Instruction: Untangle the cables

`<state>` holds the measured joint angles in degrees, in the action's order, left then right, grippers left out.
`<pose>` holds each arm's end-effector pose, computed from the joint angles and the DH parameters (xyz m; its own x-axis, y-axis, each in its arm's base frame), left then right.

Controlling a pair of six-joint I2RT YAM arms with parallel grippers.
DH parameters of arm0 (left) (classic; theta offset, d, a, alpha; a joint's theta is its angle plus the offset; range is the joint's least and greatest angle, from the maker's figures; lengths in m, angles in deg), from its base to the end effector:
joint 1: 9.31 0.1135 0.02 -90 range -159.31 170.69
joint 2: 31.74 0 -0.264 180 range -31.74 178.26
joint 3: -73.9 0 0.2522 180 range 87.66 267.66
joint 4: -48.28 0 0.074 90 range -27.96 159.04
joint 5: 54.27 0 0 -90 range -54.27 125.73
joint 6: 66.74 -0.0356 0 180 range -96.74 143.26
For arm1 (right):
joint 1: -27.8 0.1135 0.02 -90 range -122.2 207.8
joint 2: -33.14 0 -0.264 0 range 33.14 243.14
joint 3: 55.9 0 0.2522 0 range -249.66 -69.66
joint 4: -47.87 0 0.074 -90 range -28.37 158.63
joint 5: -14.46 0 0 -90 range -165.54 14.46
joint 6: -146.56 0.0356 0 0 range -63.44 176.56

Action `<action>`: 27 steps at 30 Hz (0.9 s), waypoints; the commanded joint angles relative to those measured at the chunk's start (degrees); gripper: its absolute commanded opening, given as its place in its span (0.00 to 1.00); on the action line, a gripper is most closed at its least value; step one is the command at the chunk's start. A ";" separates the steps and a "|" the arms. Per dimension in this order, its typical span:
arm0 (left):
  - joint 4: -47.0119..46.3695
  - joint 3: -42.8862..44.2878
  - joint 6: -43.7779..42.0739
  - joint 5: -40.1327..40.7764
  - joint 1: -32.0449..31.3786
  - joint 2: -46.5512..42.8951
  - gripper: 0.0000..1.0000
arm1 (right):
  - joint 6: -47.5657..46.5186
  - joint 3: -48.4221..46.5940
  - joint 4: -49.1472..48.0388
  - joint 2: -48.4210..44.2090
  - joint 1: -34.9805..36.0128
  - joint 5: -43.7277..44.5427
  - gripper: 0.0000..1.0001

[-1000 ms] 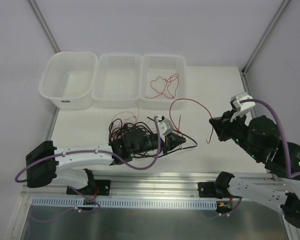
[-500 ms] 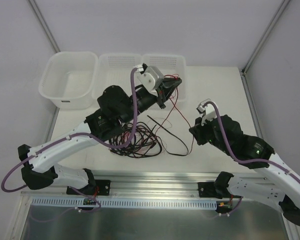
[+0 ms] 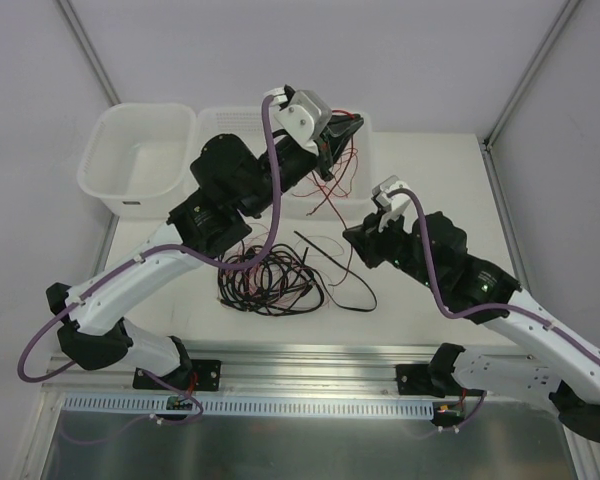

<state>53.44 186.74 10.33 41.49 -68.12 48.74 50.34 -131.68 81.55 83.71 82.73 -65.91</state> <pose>0.1515 -0.2434 0.5589 0.4108 -0.2487 -0.8771 0.7315 0.6641 0.1543 0.1131 0.1508 0.4088 -0.0070 -0.1959 -0.9806 -0.7168 0.6847 -0.1317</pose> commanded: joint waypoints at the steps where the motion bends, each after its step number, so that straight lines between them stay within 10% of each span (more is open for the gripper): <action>1: -0.98 1.82 0.97 -1.98 0.18 -0.68 0.00 | -1.60 -0.03 -10.24 1.98 -0.53 -3.12 0.11; 12: -0.63 -2.32 3.61 -2.07 0.18 -3.67 0.00 | -0.02 5.06 -22.29 3.48 -2.03 -9.19 0.16; 21: -0.01 -2.76 3.61 -2.68 0.18 -4.64 0.00 | -1.51 6.99 -21.25 2.00 -2.11 -11.04 0.63; 27: 0.34 -2.59 4.75 -4.44 0.18 -5.34 0.00 | -5.73 7.44 -20.19 1.90 -2.20 -4.09 0.73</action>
<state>55.32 184.21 13.81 39.21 -68.12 45.57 47.57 -123.94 63.17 86.35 80.85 -73.21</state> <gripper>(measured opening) 0.020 0.726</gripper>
